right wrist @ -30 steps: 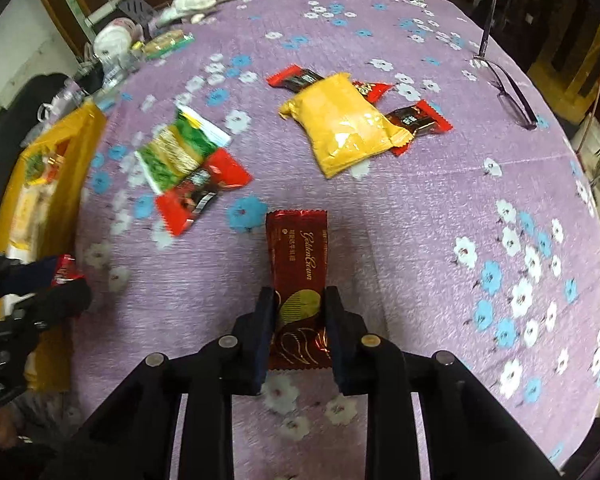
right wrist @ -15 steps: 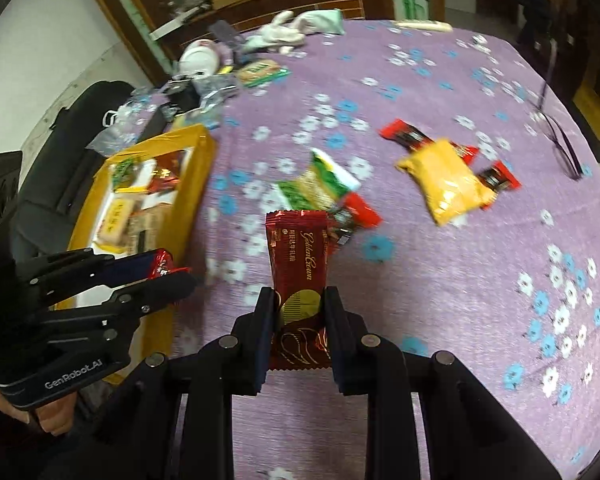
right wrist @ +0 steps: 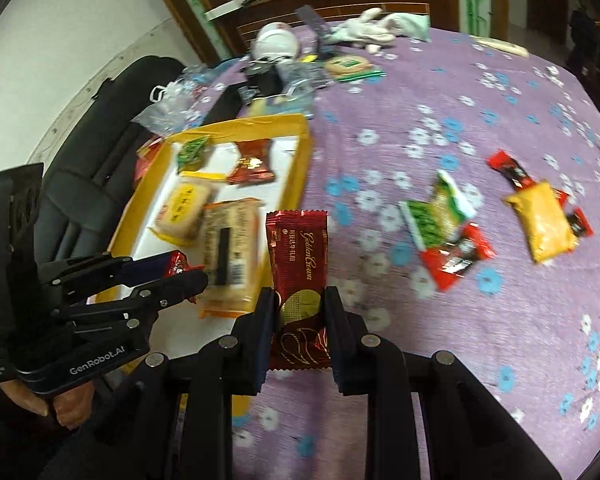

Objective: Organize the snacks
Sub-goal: 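Carry the red candy and chocolate bar over the white tray with both grippers, then lower the red candy and chocolate bar into the tray and open both grippers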

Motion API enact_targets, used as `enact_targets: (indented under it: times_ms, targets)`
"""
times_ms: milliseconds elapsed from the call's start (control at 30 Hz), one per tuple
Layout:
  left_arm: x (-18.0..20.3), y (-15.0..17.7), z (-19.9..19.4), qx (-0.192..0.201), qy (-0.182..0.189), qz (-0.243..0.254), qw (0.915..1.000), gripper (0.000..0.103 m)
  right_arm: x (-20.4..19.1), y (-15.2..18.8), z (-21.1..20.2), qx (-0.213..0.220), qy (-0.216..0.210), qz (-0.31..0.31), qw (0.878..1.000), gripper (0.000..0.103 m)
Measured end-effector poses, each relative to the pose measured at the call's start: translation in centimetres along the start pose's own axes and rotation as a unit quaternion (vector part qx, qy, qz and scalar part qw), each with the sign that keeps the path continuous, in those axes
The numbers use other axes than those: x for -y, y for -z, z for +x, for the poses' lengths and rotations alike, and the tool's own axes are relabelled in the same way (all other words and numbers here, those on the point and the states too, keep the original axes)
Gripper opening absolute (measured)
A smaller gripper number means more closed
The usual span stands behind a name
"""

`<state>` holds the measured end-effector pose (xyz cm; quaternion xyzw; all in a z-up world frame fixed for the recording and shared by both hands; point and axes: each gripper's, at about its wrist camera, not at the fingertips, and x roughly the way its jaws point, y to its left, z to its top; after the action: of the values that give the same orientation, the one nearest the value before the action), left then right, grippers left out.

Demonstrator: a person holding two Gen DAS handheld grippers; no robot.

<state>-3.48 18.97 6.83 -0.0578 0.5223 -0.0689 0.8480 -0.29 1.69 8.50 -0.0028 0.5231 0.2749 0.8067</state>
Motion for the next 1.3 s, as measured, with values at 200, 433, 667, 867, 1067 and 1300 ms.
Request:
enact_targets:
  times_ms: [200,433,667,867,1067,1300]
  targets:
    - [-3.0,1.2,-0.2,-0.007,-0.015,-0.022,0.9996,0.029,-3.1,-0.8,1.8,-0.011,-0.018,-0.019,1.0,0.024]
    - [-5.0,1.9,0.4,-0.017,-0.026,-0.028,0.9991,0.03,-5.1,-2.1,4.6,-0.039,-0.028,-0.017,0.999,0.024]
    - [-6.2,1.8,1.6,-0.029,-0.032,-0.033,0.9985,0.03,-6.8,-3.2,7.5,-0.064,-0.025,-0.02,0.997,0.024]
    - [-6.5,1.4,2.5,-0.033,-0.03,-0.036,0.9984,0.03,-8.0,-4.4,9.3,-0.072,-0.007,-0.031,0.997,0.024]
    - [-6.6,0.9,3.0,-0.035,-0.03,-0.035,0.9983,0.03,-8.0,-5.9,11.2,-0.08,0.008,-0.024,0.996,0.024]
    - [-6.5,0.6,3.6,-0.039,-0.034,-0.026,0.9983,0.03,-8.2,-6.5,12.0,-0.078,0.016,-0.023,0.997,0.024]
